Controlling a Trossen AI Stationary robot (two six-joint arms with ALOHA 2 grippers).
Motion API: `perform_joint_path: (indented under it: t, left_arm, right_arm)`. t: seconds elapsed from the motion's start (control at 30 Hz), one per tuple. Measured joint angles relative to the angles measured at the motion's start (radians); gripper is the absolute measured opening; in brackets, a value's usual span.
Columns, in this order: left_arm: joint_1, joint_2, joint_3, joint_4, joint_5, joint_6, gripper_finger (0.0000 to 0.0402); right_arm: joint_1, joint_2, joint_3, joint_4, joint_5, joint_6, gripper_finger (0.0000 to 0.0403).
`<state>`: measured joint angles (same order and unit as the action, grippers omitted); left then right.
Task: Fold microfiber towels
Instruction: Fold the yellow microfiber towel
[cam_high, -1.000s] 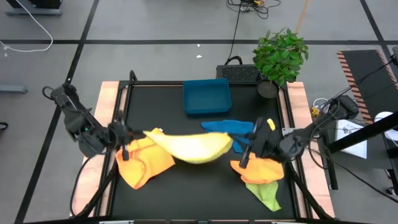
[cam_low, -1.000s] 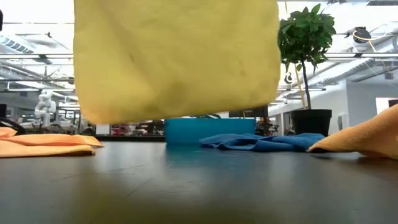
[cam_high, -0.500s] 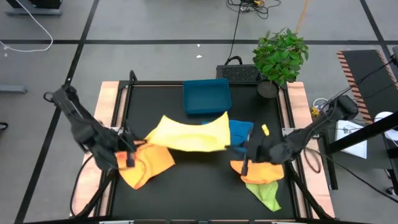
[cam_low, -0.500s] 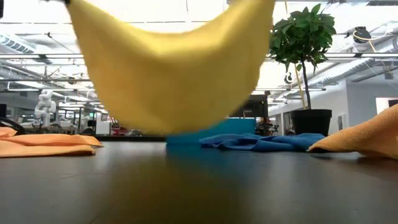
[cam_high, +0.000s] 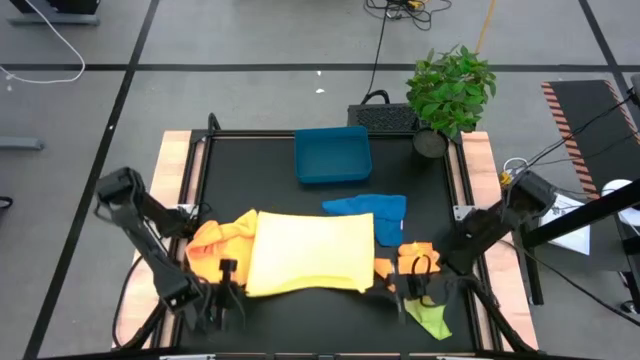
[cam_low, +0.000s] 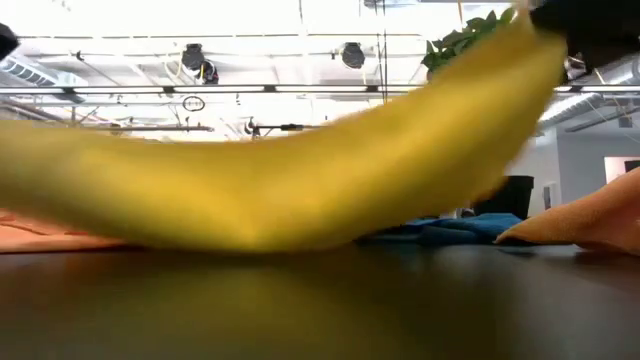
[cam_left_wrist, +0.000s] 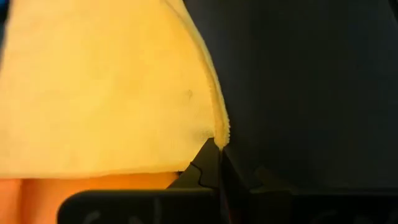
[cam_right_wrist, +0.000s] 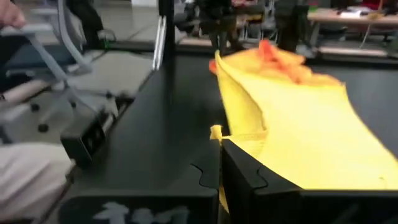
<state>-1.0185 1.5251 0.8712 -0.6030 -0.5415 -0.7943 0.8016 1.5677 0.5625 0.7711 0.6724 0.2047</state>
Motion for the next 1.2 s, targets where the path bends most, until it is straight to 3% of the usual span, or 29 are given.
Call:
perform_joint_path:
  t: [0.2,0.33,0.6,0.73,0.93,1.2]
  left_arm:
    - [-0.037,0.067,0.003,0.076,-0.052,-0.004,0.0004]
    - [-0.023,0.056,0.003,0.057,-0.083,0.056,0.0006]
    - [0.060,-0.047,0.003,-0.039,-0.140,0.192,0.0008]
    - [0.124,-0.087,0.003,-0.118,-0.146,0.214,0.0008]
    - [0.236,-0.103,0.003,-0.259,-0.136,0.217,0.0009]
    - [0.349,-0.104,-0.044,-0.269,-0.123,0.254,0.0006]
  right_arm:
    - [0.020,0.123,0.000,-0.006,-0.035,0.040,0.0000]
    - [0.019,0.133,0.000,-0.018,-0.037,-0.004,0.0000]
    - [0.015,-0.023,0.000,-0.080,0.197,-0.142,0.0000]
    - [0.000,-0.038,0.000,-0.208,0.287,-0.058,0.0000]
    - [-0.060,-0.037,-0.003,-0.465,0.311,0.168,0.0000]
    - [-0.131,-0.037,-0.082,-0.477,0.424,0.200,0.0000]
